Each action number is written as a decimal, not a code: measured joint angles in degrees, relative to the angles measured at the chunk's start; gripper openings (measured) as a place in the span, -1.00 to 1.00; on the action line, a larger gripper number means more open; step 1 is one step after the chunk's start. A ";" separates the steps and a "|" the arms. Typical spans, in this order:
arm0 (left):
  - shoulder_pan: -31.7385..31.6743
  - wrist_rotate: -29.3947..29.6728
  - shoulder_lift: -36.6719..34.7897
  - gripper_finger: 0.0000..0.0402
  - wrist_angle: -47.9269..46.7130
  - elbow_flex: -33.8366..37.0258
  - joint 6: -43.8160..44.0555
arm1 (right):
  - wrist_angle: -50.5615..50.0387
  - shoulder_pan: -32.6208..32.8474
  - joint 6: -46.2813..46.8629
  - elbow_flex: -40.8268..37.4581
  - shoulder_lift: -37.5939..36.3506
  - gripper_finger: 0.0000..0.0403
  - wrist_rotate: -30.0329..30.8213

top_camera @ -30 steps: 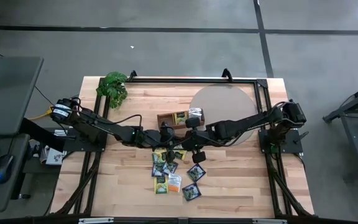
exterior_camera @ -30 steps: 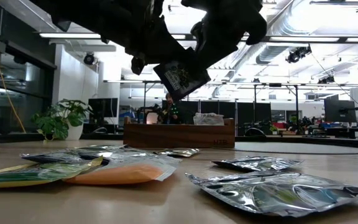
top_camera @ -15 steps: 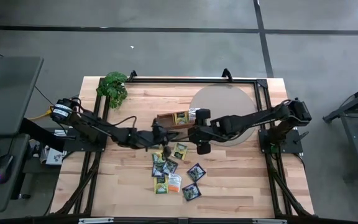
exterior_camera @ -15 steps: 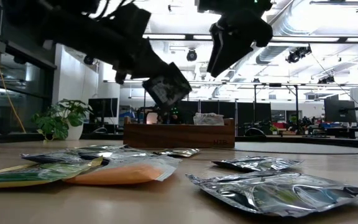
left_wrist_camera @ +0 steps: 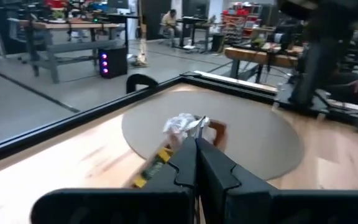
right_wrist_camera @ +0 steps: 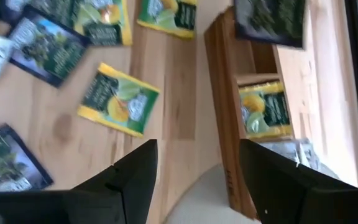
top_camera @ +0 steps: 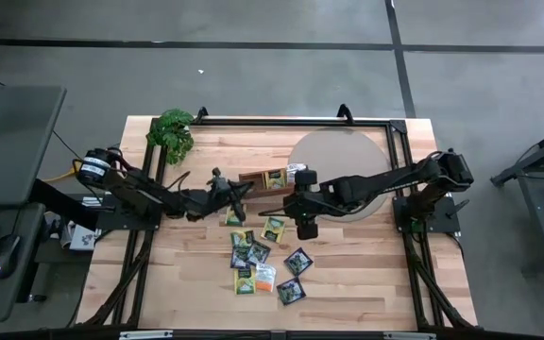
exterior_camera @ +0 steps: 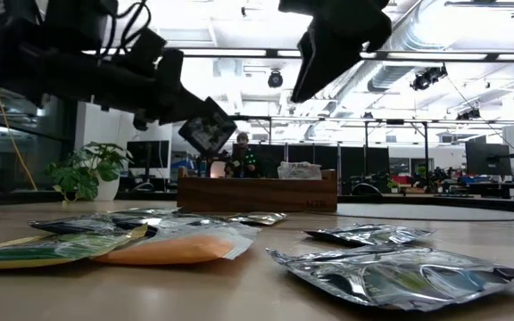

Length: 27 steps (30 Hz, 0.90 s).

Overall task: Pick & Place Tea
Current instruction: Put the violet tea bag into the left section of the wooden organizer

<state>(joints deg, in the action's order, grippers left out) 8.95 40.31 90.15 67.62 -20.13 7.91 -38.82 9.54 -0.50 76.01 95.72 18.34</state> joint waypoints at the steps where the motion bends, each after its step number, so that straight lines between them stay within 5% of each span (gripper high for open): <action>1: -1.13 -1.25 0.00 -1.00 0.25 0.03 -0.01 | 0.60 0.00 -0.25 0.00 0.00 0.09 -0.40; 13: -13.86 -14.48 1.41 -1.00 1.93 -0.21 1.86 | 3.31 0.00 -1.03 0.00 0.04 0.09 -2.35; 27: -16.96 -16.87 6.02 -1.00 2.15 -0.91 3.73 | 3.42 0.00 -1.55 0.00 0.07 0.09 -2.27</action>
<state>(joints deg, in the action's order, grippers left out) -8.01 23.43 96.17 69.77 -21.04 11.64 -35.40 9.54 -2.05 76.01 95.79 16.08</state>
